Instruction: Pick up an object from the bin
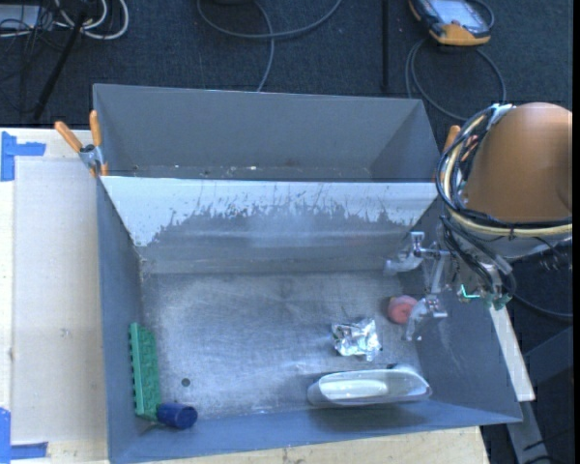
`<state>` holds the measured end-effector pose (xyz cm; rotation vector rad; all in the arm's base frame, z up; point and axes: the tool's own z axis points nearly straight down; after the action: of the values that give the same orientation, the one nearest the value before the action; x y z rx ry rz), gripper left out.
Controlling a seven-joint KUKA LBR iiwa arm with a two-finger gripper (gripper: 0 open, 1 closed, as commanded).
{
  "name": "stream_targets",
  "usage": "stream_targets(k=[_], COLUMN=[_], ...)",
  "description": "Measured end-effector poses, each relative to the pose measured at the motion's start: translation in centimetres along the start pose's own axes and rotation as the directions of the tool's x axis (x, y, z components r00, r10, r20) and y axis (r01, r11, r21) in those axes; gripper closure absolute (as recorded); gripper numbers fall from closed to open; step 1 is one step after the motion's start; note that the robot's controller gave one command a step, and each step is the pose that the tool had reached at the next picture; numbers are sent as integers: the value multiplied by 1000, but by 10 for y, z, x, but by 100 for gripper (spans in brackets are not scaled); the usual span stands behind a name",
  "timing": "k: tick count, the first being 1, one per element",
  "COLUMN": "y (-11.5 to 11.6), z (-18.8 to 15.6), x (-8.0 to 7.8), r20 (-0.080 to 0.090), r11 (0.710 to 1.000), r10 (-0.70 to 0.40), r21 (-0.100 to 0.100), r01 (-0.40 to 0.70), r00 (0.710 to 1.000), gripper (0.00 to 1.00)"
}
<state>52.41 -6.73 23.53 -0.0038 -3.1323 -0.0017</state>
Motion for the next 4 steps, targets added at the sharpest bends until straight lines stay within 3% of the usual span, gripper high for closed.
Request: stream_targets(k=[1, 2, 3, 4], y=[13, 3, 1, 3], z=[150, 135, 126, 161], x=[5, -10, -11, -11], r20=[25, 11, 10, 11], r11=[995, 1000, 1000, 986], r10=[-97, -23, 22, 167], r21=[5, 1, 0, -2], r01=[97, 23, -22, -167], r00=[995, 1000, 1000, 986], gripper=[0, 0, 0, 0])
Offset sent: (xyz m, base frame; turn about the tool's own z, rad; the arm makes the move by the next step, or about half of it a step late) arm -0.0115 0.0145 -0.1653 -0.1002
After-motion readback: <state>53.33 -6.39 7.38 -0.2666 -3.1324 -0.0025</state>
